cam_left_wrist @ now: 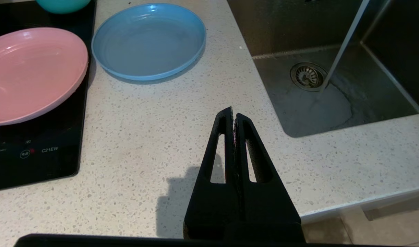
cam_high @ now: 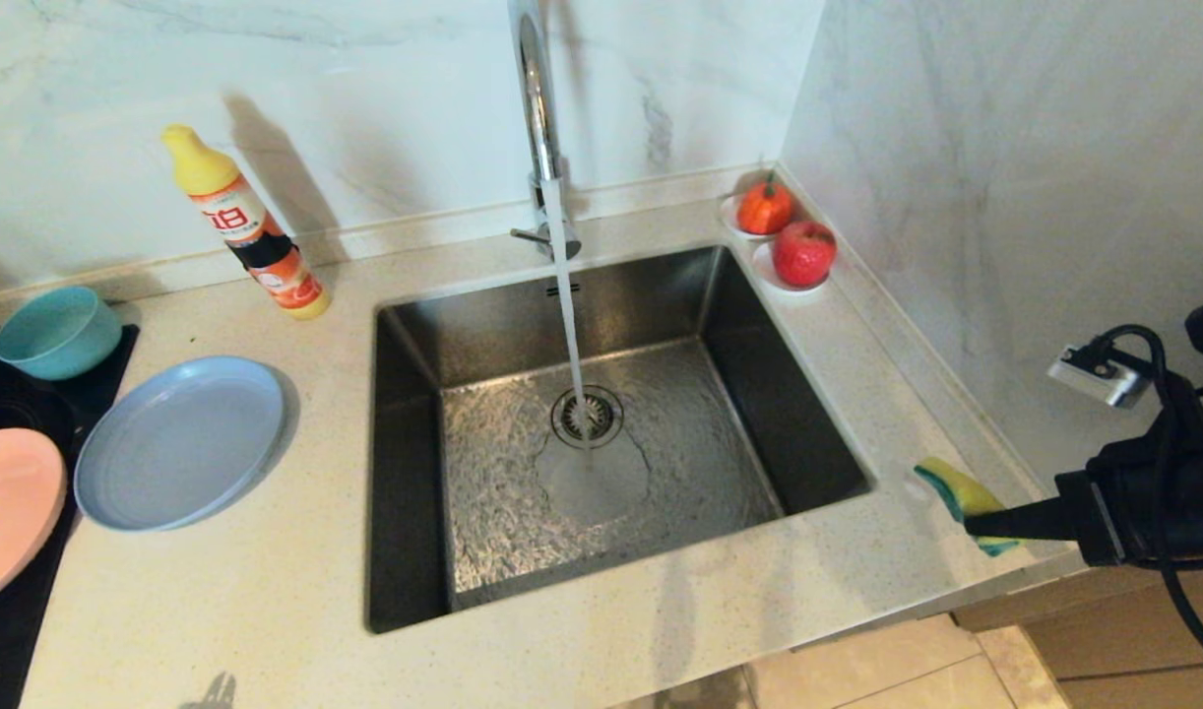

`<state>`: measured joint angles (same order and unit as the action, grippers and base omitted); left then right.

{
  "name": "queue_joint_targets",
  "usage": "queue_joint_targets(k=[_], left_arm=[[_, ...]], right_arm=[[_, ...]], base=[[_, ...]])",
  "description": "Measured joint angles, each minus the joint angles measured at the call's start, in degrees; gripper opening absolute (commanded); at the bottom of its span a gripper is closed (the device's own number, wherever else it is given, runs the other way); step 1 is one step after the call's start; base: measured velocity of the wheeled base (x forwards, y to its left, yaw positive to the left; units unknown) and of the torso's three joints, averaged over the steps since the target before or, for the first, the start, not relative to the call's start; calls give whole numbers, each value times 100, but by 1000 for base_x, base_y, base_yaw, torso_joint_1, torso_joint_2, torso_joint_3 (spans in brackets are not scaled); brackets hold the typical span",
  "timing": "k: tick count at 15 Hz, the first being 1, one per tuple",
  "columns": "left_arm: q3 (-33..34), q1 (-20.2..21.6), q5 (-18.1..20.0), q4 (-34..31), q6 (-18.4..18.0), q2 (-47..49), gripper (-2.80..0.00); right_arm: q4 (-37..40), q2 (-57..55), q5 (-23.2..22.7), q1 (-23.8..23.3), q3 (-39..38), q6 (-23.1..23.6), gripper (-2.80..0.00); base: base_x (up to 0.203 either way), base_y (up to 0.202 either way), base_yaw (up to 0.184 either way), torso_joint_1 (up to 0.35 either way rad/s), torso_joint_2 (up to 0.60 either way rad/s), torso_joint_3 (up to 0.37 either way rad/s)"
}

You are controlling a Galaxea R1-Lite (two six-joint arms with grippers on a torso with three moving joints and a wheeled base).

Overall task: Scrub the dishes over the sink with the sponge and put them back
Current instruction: Put down the sponge

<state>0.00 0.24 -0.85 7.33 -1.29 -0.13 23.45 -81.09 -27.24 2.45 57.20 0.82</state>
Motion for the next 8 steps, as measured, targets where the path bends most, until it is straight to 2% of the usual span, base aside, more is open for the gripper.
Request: queue_joint_targets(k=[4,8], left_arm=[[0,0,1,-2,6,0,-280],[0,0,0,0,2,0,-280]], right_arm=[[-170,-2,319,-2,-380,569,-280],[-528,44,589,74,-748,768,-280]], base=[[0,0,0,0,0,0],[0,0,0,0,0,0]])
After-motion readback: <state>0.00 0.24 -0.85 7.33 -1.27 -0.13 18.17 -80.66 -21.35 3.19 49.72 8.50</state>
